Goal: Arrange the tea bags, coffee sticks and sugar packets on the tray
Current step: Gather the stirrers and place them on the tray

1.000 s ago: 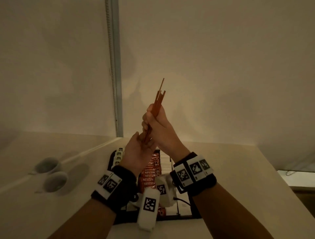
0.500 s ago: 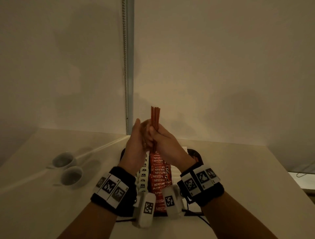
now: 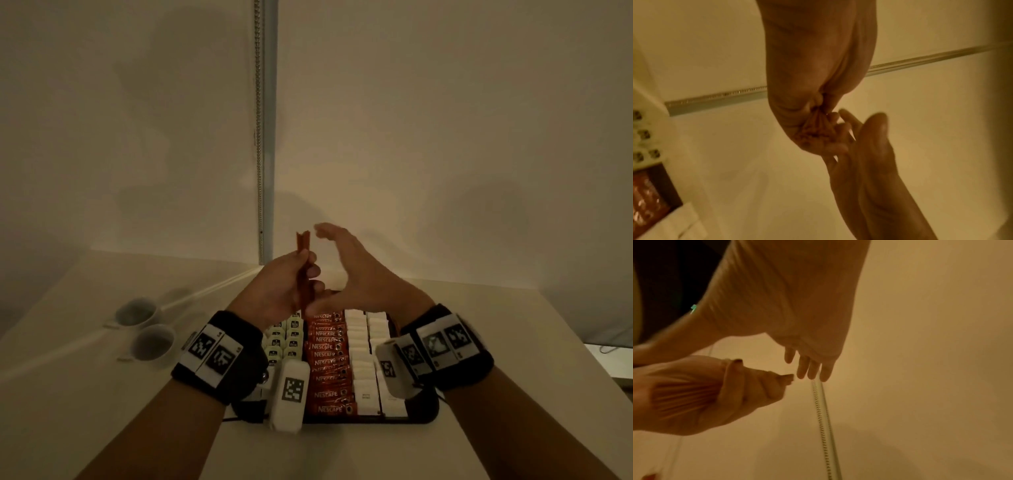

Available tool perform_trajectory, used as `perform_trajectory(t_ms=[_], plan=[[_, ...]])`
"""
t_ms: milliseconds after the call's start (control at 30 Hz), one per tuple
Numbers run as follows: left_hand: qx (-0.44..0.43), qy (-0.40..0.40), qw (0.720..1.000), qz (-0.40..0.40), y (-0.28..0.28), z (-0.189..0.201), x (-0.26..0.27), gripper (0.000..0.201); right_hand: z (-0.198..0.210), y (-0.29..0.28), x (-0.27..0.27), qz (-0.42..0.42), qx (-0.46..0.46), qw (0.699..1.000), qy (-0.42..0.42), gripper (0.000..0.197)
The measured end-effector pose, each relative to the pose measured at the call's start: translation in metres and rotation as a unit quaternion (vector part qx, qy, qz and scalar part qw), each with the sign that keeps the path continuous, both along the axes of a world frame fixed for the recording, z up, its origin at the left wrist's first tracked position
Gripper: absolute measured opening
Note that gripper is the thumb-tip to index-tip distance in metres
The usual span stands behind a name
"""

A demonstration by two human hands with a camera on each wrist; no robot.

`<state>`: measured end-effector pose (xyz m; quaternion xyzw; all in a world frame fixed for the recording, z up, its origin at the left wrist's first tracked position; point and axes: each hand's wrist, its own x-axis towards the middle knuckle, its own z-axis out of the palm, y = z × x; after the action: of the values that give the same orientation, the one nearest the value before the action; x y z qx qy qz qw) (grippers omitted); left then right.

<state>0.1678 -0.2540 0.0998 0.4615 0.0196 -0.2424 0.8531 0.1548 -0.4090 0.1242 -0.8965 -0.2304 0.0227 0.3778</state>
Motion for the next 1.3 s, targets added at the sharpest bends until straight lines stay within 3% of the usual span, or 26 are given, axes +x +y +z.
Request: perform_trajectory(t_ms=[67,133,367,500,567,633,667,733,800,900,967,1133,1300], plan=[[0.017,0.008,1.000,-0.024,-0.004,0.005,-0.001,0.029,0.001,0.005,0.003,0.072,-0.077,0.994,-0.006,0.133],[0.029,0.005,0.999,-0.028,-0.008,0.009,0.000,0.025,0.002,0.008,0.005,0.080,-0.135,0.987,-0.026,0.138],[0.013,0.001,0.999,-0.051,-0.009,0.012,-0.006,0.026,-0.002,0.008,0.013,0.099,-0.121,0.982,-0.107,0.110],[0.014,-0.005,0.998,-0.068,-0.007,0.007,-0.009,0.029,-0.007,0.006,0.017,0.101,-0.116,0.980,-0.125,0.112],[0.010,0.003,0.998,-0.060,-0.007,0.004,-0.011,0.028,-0.011,0.005,0.017,0.098,-0.088,0.988,-0.085,0.127],[0.008,-0.009,0.998,-0.055,-0.008,-0.001,-0.011,0.025,-0.015,0.004,0.016,0.060,0.044,0.996,0.042,0.126],[0.014,-0.024,0.998,-0.059,-0.009,-0.002,-0.011,0.022,-0.018,0.004,0.016,0.026,0.131,0.985,0.109,0.108],[0.048,-0.058,0.995,-0.059,-0.016,-0.005,-0.012,0.020,-0.024,0.007,0.014,-0.038,0.289,0.930,0.226,0.056],[0.102,-0.088,0.990,-0.038,-0.024,-0.009,-0.014,0.021,-0.030,0.014,0.013,-0.081,0.384,0.871,0.295,0.028],[0.194,-0.128,0.972,-0.019,-0.031,-0.019,-0.014,0.031,-0.042,0.021,0.014,-0.135,0.427,0.837,0.314,0.025],[0.295,-0.163,0.940,-0.051,-0.029,-0.030,-0.013,0.036,-0.050,0.019,0.017,-0.148,0.446,0.819,0.329,0.025],[0.425,-0.153,0.884,-0.123,0.013,-0.076,-0.024,0.019,-0.073,-0.034,0.044,-0.203,0.489,0.768,0.360,0.028],[0.453,-0.072,0.884,-0.092,0.092,-0.121,-0.053,0.015,-0.112,-0.107,0.071,-0.388,0.398,0.750,0.359,0.024]])
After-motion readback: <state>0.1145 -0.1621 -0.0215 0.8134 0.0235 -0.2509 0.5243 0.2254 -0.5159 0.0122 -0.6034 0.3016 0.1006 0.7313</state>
